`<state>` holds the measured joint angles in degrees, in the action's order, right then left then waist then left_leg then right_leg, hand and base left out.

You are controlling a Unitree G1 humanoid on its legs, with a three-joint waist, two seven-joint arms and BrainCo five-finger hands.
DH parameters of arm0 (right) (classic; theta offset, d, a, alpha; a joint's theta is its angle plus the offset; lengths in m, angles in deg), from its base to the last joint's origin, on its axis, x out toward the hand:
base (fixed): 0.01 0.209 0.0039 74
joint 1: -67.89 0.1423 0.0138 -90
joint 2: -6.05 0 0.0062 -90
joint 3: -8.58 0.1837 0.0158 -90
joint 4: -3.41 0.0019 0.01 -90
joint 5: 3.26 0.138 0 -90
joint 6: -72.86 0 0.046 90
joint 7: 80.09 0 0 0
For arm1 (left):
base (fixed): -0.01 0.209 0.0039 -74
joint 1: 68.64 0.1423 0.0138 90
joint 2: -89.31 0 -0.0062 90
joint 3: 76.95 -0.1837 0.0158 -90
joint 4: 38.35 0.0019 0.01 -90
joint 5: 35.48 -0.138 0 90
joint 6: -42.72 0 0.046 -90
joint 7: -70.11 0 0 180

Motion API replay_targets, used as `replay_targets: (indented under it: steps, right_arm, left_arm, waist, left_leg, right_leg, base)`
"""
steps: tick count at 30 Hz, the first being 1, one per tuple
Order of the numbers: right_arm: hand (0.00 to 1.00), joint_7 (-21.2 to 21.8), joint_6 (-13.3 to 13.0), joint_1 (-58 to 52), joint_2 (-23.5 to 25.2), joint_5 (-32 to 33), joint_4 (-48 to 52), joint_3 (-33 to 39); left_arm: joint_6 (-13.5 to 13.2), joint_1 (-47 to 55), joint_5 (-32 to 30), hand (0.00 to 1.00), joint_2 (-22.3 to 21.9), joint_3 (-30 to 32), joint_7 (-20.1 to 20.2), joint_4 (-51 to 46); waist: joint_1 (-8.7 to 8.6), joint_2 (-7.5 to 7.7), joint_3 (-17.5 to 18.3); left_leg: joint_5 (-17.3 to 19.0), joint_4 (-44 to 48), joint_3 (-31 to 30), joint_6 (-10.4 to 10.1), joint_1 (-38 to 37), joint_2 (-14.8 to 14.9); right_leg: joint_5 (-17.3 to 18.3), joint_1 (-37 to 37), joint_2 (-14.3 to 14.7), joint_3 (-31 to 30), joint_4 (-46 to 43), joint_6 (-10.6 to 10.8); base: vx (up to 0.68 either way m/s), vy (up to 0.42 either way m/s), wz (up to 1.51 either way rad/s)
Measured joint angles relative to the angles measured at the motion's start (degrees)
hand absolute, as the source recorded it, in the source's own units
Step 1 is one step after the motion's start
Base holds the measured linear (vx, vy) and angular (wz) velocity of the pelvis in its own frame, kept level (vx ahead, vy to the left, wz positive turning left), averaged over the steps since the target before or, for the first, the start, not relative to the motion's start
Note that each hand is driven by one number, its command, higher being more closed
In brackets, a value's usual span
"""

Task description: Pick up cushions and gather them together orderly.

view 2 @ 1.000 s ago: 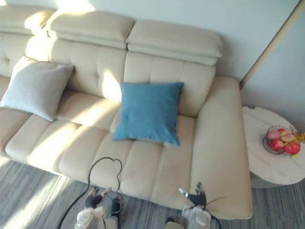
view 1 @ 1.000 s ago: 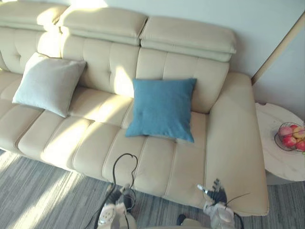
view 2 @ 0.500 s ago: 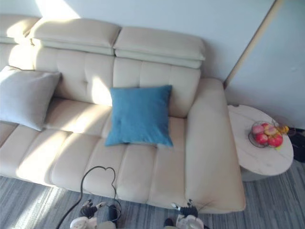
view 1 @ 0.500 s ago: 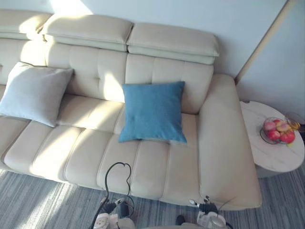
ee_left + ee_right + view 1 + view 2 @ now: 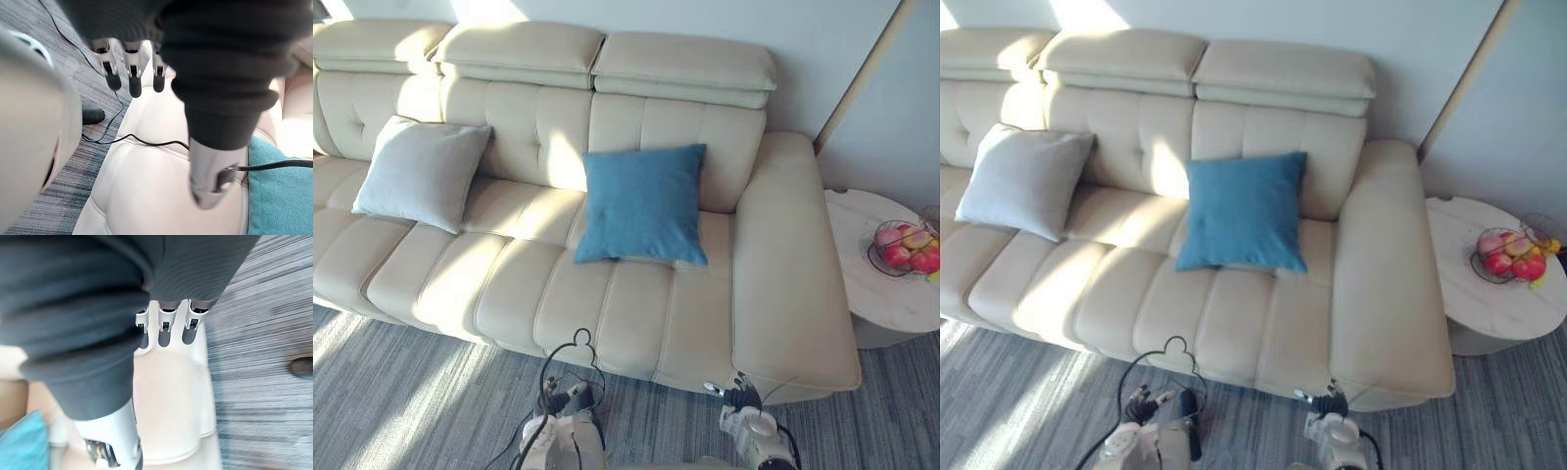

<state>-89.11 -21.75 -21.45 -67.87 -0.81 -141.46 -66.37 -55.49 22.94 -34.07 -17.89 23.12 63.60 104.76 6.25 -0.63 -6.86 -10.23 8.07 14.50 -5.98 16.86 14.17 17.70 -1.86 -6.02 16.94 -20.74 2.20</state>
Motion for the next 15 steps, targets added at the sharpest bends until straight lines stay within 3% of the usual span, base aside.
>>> replay_targets:
  steps: [1,2,3,4,6,7,10,12,15]
  right_arm:
    - [0.00,-0.37,0.26,-0.49,0.06,-0.04,-0.03,0.06]
    - [0.00,-0.39,0.36,-0.56,-0.10,-0.06,-0.01,0.05]
    - [0.00,-0.40,0.51,-0.93,-0.42,-0.08,0.00,0.06]
    - [0.00,-0.37,0.53,-1.46,-0.61,-0.10,0.04,0.08]
    - [0.00,-0.16,0.76,-1.99,-0.14,-0.20,-0.15,0.57]
    - [0.00,0.07,0.84,-1.89,0.25,-0.25,-0.45,1.19]
    - [0.00,1.22,1.28,-1.83,3.27,-0.24,-3.72,2.87]
    - [0.00,1.23,1.22,-1.87,2.59,-0.22,-5.10,3.88]
    - [0.00,1.23,1.19,-1.77,1.98,-0.21,-6.19,6.34]
  left_arm:
    - [-0.02,-0.15,-0.06,0.00,0.19,0.08,0.11,-0.90]
    - [-0.04,-0.22,-0.06,0.00,0.28,0.08,0.12,-1.04]
    - [-0.03,-0.13,-0.05,0.00,0.41,0.09,0.12,-1.07]
    - [-0.02,0.21,-0.06,0.00,-0.06,0.11,0.14,-0.79]
    - [0.11,0.34,-0.13,0.00,-0.60,0.21,0.35,-0.42]
    - [0.18,0.43,-0.14,0.00,-0.80,0.44,0.43,0.09]
    - [0.30,1.23,-0.20,0.00,2.31,0.38,0.32,1.29]
    - [0.34,1.71,-0.25,0.00,2.82,0.21,0.30,2.43]
    - [0.52,2.08,-1.13,0.00,3.31,0.22,0.29,3.77]
  waist:
    - [-0.02,0.89,-0.40]
    - [-0.04,1.30,-0.60]
    - [-0.31,1.81,-0.72]
    - [-0.77,1.41,-0.44]
    - [-0.94,0.50,0.04]
    - [-1.36,0.08,0.35]
    - [-1.90,4.14,2.43]
    - [-3.41,4.07,2.58]
    - [-3.44,3.30,3.64]
  left_leg:
    - [4.94,8.15,-1.10,0.36,1.28,-0.38]
    - [7.23,11.58,-1.35,0.98,1.33,-0.84]
    - [12.65,19.52,-2.16,1.78,1.06,-1.54]
    - [17.21,24.45,-3.82,1.30,0.29,-1.35]
    - [22.95,25.93,-5.64,-0.44,-1.87,-0.71]
    - [25.41,21.66,-5.68,-1.20,-3.32,-1.41]
    - [21.56,13.02,-4.03,0.56,-5.96,-6.16]
    - [20.27,10.29,-3.91,1.57,-7.97,-8.17]
    - [17.40,5.68,-3.56,1.91,-9.36,-9.76]
  right_leg:
    - [-0.70,-0.35,-1.27,0.28,-0.21,-0.36]
    - [-1.10,-0.35,-1.92,0.16,-0.18,-0.22]
    - [-2.14,-0.46,-3.35,-0.25,0.30,0.41]
    - [-3.24,-0.58,-3.53,-0.48,1.14,1.07]
    - [-4.47,-1.44,-3.33,-1.22,1.63,2.50]
    - [-5.45,-1.78,-2.68,-1.85,2.76,3.76]
    - [-9.42,-0.50,-4.19,-4.58,9.90,3.74]
    - [-11.46,2.04,-5.07,-5.13,13.18,3.98]
    - [-13.56,2.30,-5.47,-5.60,16.12,3.41]
  base:
    - [-0.16,0.010,0.09]
    - [-0.19,0.058,-0.09]
    - [-0.16,0.116,-0.08]
    - [-0.18,0.169,-0.07]
    - [-0.08,0.265,-0.05]
    - [-0.06,0.271,-0.04]
    - [-0.03,0.161,-0.05]
    - [-0.01,0.123,0.19]
    - [-0.06,0.074,0.00]
